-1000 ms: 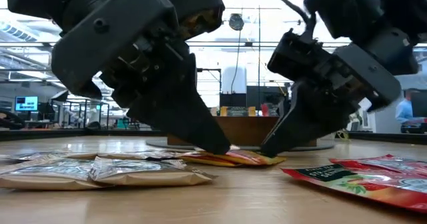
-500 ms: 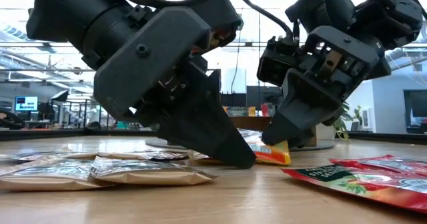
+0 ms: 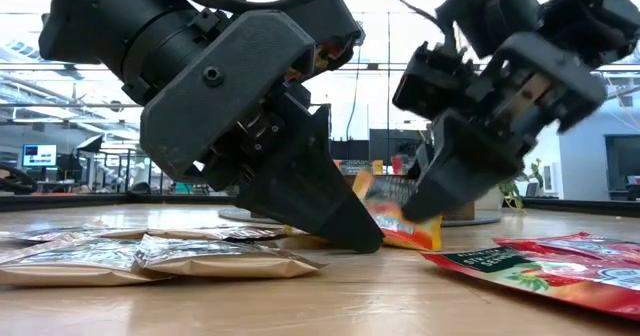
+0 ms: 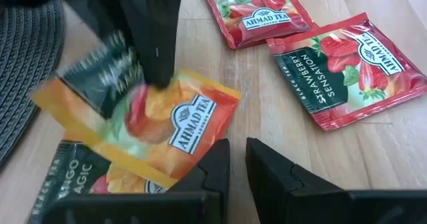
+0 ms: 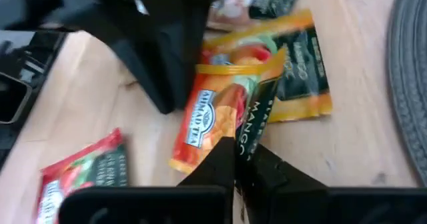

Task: Pick & Place Tea
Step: Put the right orange tea bag into the middle slot of the wooden organizer

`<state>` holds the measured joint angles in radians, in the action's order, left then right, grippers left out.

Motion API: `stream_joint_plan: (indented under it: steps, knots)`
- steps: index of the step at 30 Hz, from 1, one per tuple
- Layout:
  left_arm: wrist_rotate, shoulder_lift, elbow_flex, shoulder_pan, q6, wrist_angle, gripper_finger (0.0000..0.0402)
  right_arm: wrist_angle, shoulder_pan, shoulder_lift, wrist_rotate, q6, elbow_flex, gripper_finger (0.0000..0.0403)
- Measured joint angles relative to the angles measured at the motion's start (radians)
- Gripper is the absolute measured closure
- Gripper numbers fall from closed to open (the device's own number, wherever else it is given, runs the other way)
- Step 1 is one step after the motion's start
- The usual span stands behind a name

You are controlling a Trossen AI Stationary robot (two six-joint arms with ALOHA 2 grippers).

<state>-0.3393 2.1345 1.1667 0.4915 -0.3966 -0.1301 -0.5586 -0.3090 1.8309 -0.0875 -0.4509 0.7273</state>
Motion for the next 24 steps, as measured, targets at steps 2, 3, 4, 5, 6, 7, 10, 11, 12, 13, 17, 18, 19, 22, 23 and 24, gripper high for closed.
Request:
stream_joint_plan:
  steps: [2,3,4,5,6,7,10,11,12,13,17,18,19,22,23,24]
  knots:
    - [-0.002,0.001,-0.001,0.001,-0.008,-0.004,0.0344,0.020,-0.006,-0.038,0.001,0.010,0.000,0.0395]
    - [-0.003,0.001,-0.001,0.002,-0.009,-0.008,0.0344,0.044,-0.009,-0.061,0.002,0.021,0.001,0.0398]
    - [-0.003,0.002,-0.002,0.002,-0.008,-0.015,0.0344,0.073,-0.014,-0.087,0.003,0.033,0.001,0.0400]
    - [-0.002,0.002,-0.002,0.005,0.000,-0.028,0.0344,0.104,-0.017,-0.118,0.005,0.043,0.001,0.0401]
    - [-0.002,0.001,-0.003,0.008,0.018,-0.039,0.0344,0.132,-0.021,-0.147,0.006,0.046,0.000,0.0400]
    - [-0.002,0.000,-0.003,0.013,0.040,-0.053,0.0344,0.153,-0.022,-0.178,0.007,0.048,0.000,0.0400]
    - [0.004,0.000,-0.005,0.032,0.108,-0.114,0.0344,0.229,-0.021,-0.277,0.011,0.050,0.001,0.0401]
    - [0.010,-0.003,-0.005,0.041,0.131,-0.126,0.0344,0.248,-0.020,-0.305,0.018,0.052,0.001,0.0402]
    - [0.019,-0.005,-0.006,0.048,0.155,-0.133,0.0344,0.268,-0.020,-0.334,0.035,0.052,0.001,0.0402]
    - [0.021,-0.006,-0.006,0.056,0.175,-0.144,0.0344,0.298,-0.020,-0.360,0.053,0.052,0.007,0.0402]
    - [0.007,-0.038,-0.006,0.084,0.238,-0.155,0.0344,0.572,-0.021,-0.418,0.120,0.099,0.135,0.0402]
    - [0.003,-0.045,-0.003,0.090,0.244,-0.161,0.0344,0.675,-0.015,-0.418,0.151,0.121,0.182,0.0402]
    - [-0.005,-0.061,-0.003,0.101,0.254,-0.143,0.0344,0.766,-0.008,-0.416,0.183,0.145,0.229,0.0402]
    - [-0.012,-0.088,-0.003,0.128,0.273,-0.129,0.0344,0.965,0.035,-0.391,0.246,0.240,0.369,0.0402]
    - [-0.017,-0.103,-0.003,0.139,0.278,-0.108,0.0344,1.008,0.051,-0.383,0.251,0.279,0.410,0.0402]
    - [-0.025,-0.114,-0.005,0.152,0.289,-0.087,0.0344,1.056,0.074,-0.371,0.259,0.319,0.449,0.0402]
